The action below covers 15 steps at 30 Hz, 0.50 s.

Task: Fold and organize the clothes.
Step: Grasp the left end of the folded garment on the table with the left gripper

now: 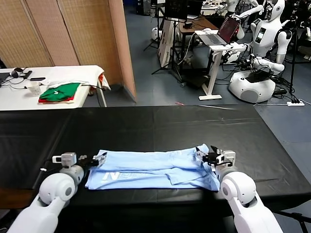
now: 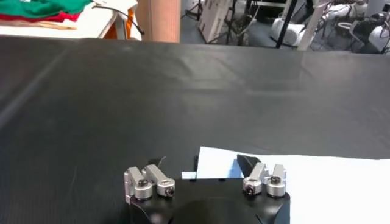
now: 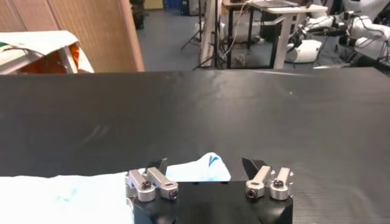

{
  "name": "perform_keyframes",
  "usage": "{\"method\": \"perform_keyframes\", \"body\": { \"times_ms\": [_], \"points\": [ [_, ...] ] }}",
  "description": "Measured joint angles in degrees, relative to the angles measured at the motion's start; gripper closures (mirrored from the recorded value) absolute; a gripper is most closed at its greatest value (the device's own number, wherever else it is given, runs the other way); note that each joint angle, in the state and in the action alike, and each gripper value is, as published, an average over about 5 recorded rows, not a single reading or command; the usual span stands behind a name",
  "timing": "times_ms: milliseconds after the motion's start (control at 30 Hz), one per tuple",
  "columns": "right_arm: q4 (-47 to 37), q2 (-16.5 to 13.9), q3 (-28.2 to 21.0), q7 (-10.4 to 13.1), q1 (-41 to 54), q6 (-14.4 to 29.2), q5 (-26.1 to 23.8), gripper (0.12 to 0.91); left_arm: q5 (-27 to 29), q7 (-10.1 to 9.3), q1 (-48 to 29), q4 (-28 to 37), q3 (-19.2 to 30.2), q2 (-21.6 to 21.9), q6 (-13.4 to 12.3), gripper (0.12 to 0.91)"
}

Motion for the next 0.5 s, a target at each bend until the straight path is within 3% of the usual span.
{"method": "perform_keyframes", "body": {
  "times_ms": [133,233,400,500],
  "points": [
    [0.0,0.5,0.2,0.7,-0.3,0.9,-0.5,0.856,-0.7,0.01,-0.5,0.5,0.5,-0.8,-0.1,0.724],
    [-0.2,1.0,0.4,1.6,-0.6,1.8,-0.9,0.880,0.5,-0.12,-1.0,1.0,1.0,-1.3,-0.6,0.851],
    [-0.9,1.7,0.6,2.2,-0.8,3.7,-1.6,0.883,4.1,-0.31,-1.2,1.6,1.1,-1.5,-2.8,0.882],
    [-1.2,2.0,0.6,1.2,-0.9,4.8,-1.8,0.883,5.5,-0.34,-1.1,1.6,1.0,-1.4,-3.8,0.883]
  ]
}}
